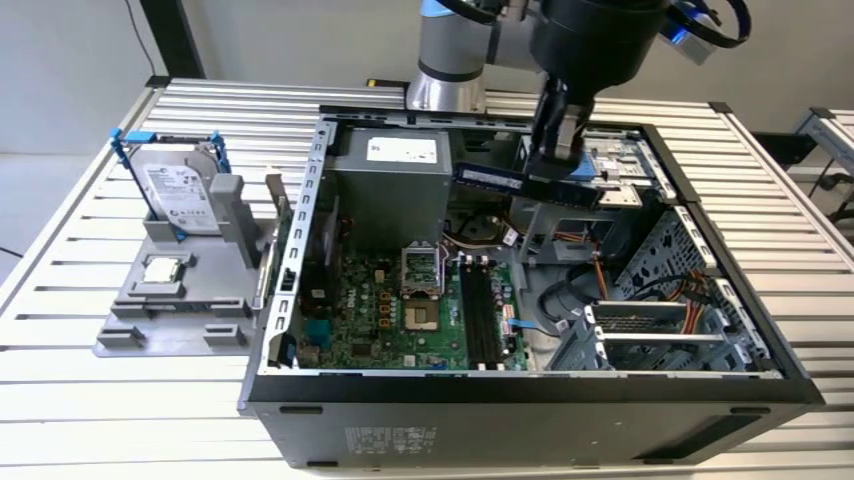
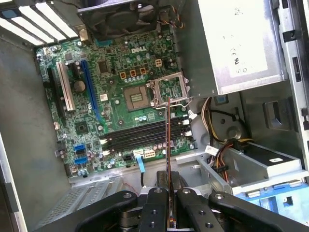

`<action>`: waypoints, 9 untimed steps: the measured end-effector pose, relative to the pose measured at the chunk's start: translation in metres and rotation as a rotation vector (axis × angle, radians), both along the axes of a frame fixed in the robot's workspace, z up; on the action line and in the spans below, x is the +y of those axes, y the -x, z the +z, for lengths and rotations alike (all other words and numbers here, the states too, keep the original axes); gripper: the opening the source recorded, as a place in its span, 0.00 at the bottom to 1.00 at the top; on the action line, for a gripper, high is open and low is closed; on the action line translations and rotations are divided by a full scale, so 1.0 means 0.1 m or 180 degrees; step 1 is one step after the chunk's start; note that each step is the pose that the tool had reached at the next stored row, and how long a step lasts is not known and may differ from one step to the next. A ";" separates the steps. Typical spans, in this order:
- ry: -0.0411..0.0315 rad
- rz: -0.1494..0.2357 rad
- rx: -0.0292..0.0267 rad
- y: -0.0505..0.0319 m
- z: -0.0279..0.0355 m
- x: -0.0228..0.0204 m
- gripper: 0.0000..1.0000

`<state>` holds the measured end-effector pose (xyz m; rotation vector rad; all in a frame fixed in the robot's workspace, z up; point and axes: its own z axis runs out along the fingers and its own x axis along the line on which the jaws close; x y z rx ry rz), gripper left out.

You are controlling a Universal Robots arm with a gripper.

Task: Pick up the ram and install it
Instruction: 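Pick up the ram and move it above insertion slot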

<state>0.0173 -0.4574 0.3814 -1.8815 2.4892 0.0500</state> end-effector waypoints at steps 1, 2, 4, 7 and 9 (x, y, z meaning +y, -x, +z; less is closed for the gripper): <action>0.0000 -0.0031 0.0000 0.000 0.000 0.000 0.00; 0.0000 -0.0065 0.0000 0.000 0.000 0.000 0.00; 0.0000 -0.0127 0.0000 0.000 0.000 -0.001 0.00; 0.0000 -0.0224 0.0000 0.000 -0.001 -0.001 0.00; 0.0000 -0.0293 0.0000 0.000 0.000 -0.002 0.00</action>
